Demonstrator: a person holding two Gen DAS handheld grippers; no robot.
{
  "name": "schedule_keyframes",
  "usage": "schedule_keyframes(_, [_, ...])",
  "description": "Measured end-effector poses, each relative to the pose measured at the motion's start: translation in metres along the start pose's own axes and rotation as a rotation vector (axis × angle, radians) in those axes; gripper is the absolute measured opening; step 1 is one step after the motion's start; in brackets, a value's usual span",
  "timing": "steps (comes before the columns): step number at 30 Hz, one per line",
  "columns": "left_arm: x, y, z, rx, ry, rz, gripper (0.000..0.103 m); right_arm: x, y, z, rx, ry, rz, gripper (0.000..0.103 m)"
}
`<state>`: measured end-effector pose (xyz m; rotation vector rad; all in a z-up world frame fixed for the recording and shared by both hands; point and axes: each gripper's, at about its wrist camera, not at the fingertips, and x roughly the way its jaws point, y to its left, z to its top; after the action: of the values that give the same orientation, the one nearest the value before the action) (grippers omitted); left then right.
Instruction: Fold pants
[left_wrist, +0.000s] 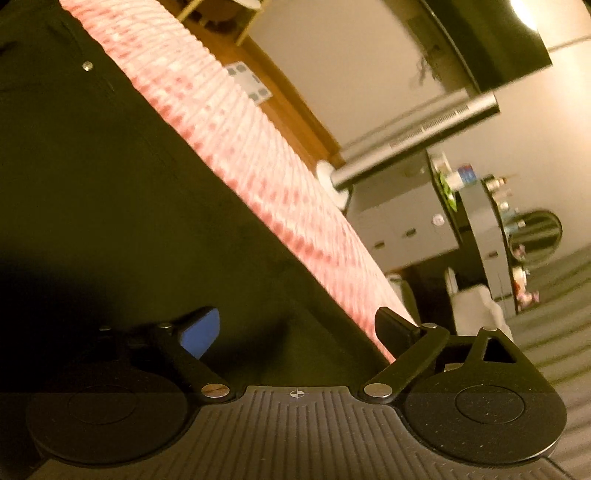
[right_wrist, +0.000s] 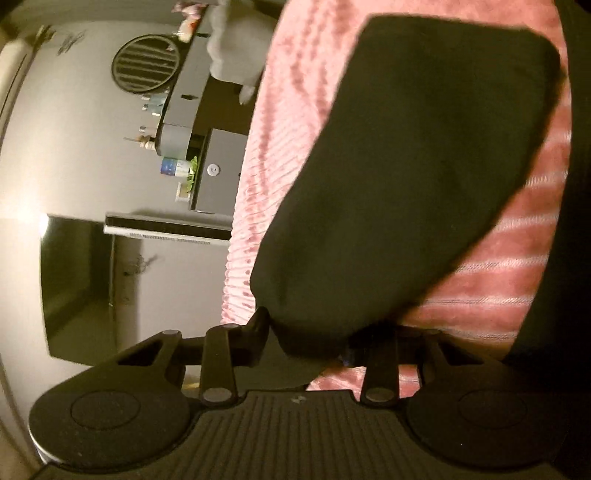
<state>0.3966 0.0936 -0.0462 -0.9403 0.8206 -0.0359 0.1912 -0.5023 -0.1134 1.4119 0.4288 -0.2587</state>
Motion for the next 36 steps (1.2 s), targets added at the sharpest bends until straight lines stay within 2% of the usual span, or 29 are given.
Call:
schedule_keyframes(1, [-0.003,-0.002,-0.001,0.011,0.005,-0.001,0.095,-0.008,0.008,-0.002,-0.05,-0.016,0.008,0.007])
schedule_keyframes(3, [-0.009,-0.007,-0.001,0.033,0.005,-0.013,0.096,-0.032,0.029,-0.008,-0.183,-0.06,0.008,0.005])
schedule_keyframes(6, [-0.013,-0.007,0.003,0.022,-0.003,-0.037,0.097,-0.078,0.039,-0.013,-0.251,-0.063,0.118,0.004])
schedule_keyframes(8, [-0.01,-0.007,0.006,0.003,-0.003,-0.03,0.098,-0.109,0.038,-0.016,-0.299,-0.077,0.151,0.004])
schedule_keyframes(10, [-0.004,-0.006,0.006,0.0,-0.006,-0.013,0.1,-0.135,0.027,-0.017,-0.306,-0.081,0.156,0.004])
schedule_keyframes(13, [0.01,-0.005,0.006,0.028,0.029,0.019,0.1,-0.15,0.012,-0.022,-0.309,-0.05,0.135,0.004])
schedule_keyframes(14, [0.013,-0.004,0.004,0.037,0.037,0.033,0.096,-0.151,0.009,-0.024,-0.322,-0.04,0.125,0.004])
schedule_keyframes(15, [0.014,-0.003,0.002,0.047,0.029,0.058,0.078,-0.15,0.004,-0.025,-0.329,-0.034,0.115,0.004])
schedule_keyframes(16, [0.013,-0.002,0.001,0.06,0.021,0.091,0.065,-0.147,0.003,-0.024,-0.321,-0.029,0.105,0.004])
schedule_keyframes(18, [0.006,0.004,0.001,0.072,0.016,0.138,0.009,-0.143,-0.005,-0.019,-0.265,-0.019,0.104,0.004])
schedule_keyframes(19, [-0.001,0.012,0.002,0.058,0.018,0.126,0.006,-0.142,-0.005,-0.017,-0.254,-0.024,0.103,0.004])
schedule_keyframes(21, [-0.027,0.03,0.002,-0.027,0.011,0.013,0.005,-0.141,0.004,-0.011,-0.277,-0.03,0.081,0.004])
schedule_keyframes(22, [-0.047,0.032,-0.001,-0.034,-0.014,-0.032,0.005,-0.146,0.01,-0.009,-0.309,-0.041,0.07,0.004])
schedule_keyframes(24, [-0.095,0.028,-0.015,0.036,-0.092,-0.091,0.005,-0.155,0.031,-0.003,-0.386,-0.061,0.076,0.004])
schedule_keyframes(26, [-0.153,0.032,-0.044,0.081,-0.167,-0.171,0.005,-0.175,0.057,0.002,-0.484,-0.113,0.081,0.004])
schedule_keyframes(29, [-0.221,0.06,-0.1,0.092,-0.194,-0.211,0.006,-0.213,0.074,-0.001,-0.632,-0.184,0.116,0.005])
schedule_keyframes(30, [-0.235,0.073,-0.118,0.085,-0.189,-0.197,0.008,-0.223,0.073,-0.003,-0.66,-0.194,0.122,0.005])
schedule_keyframes(31, [-0.244,0.087,-0.137,0.074,-0.174,-0.151,0.01,-0.23,0.068,-0.005,-0.679,-0.203,0.11,0.005])
schedule_keyframes(32, [-0.248,0.101,-0.156,0.064,-0.137,-0.086,0.014,-0.232,0.057,-0.006,-0.701,-0.2,0.061,0.006])
schedule_keyframes(33, [-0.248,0.111,-0.169,0.064,-0.096,-0.022,0.025,-0.23,0.044,-0.007,-0.71,-0.184,-0.008,0.008])
schedule_keyframes(34, [-0.245,0.124,-0.18,0.053,-0.053,0.06,0.031,-0.226,0.031,-0.006,-0.706,-0.164,-0.074,0.02])
schedule_keyframes(35, [-0.243,0.138,-0.188,0.007,-0.007,0.11,0.035,-0.218,0.009,-0.002,-0.669,-0.124,-0.152,0.027])
schedule_keyframes(36, [-0.242,0.149,-0.19,-0.048,0.033,0.113,0.038,-0.213,-0.009,0.003,-0.608,-0.096,-0.215,0.037])
